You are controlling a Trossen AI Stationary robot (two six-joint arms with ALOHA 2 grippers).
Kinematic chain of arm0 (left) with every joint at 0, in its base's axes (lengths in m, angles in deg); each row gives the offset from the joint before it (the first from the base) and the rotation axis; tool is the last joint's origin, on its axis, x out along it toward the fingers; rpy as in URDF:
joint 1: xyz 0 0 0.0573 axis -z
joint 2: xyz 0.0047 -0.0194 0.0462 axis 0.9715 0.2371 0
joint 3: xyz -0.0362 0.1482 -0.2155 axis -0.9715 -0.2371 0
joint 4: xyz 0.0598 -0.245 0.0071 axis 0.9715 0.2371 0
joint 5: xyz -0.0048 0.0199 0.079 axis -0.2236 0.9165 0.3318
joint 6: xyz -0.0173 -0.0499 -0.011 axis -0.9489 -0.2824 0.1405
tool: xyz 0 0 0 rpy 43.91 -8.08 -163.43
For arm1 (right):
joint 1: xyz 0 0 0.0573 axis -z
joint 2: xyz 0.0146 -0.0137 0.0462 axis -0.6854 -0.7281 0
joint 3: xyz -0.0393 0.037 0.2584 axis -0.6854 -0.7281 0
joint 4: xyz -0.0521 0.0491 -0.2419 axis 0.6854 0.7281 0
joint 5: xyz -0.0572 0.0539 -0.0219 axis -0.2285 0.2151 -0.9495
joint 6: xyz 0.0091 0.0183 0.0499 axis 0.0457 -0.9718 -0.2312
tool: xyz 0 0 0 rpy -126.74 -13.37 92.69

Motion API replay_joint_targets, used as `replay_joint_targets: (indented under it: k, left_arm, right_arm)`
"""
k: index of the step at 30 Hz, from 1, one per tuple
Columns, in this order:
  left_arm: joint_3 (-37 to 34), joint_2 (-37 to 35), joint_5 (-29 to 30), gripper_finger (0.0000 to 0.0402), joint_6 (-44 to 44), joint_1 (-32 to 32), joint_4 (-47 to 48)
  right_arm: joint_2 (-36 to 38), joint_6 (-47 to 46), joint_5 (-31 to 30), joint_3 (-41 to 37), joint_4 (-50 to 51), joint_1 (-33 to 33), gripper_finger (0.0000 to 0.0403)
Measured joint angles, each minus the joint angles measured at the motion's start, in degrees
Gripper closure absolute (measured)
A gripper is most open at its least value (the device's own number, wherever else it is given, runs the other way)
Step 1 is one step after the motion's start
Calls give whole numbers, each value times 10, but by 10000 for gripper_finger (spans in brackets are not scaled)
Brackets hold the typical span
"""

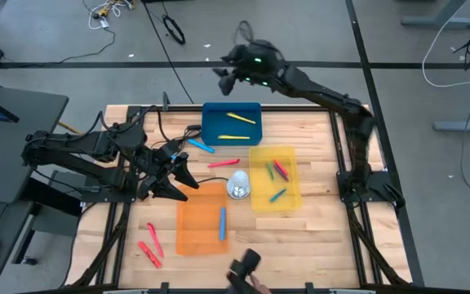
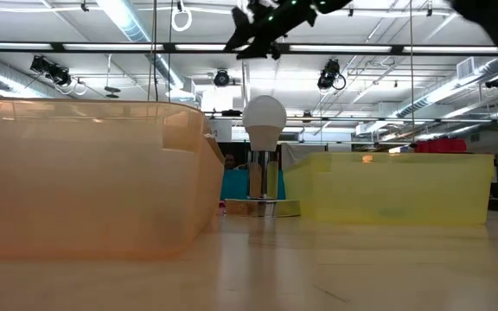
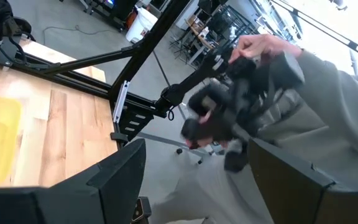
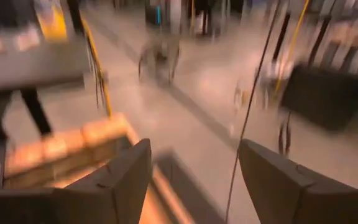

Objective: Pick & Place Markers
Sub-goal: Put the top pink pen into the blue bin

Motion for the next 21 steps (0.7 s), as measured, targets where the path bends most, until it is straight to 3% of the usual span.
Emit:
replay_joint_targets:
  k: [4,8,12,21]
  left_arm:
    - [0,0,0,115,0,0,0]
    - [0,0,0,115,0,0,0]
    - [0,0,0,115,0,0,0]
    - [0,0,0,115,0,0,0]
  right_arm:
    - [118,40,0,-187,-211,3,158]
    - [228,80,0,-344,-342,10,158]
    - [323,102,-1,-462,-399,19,158]
    - [528,83,-3,-679,-407,49,158]
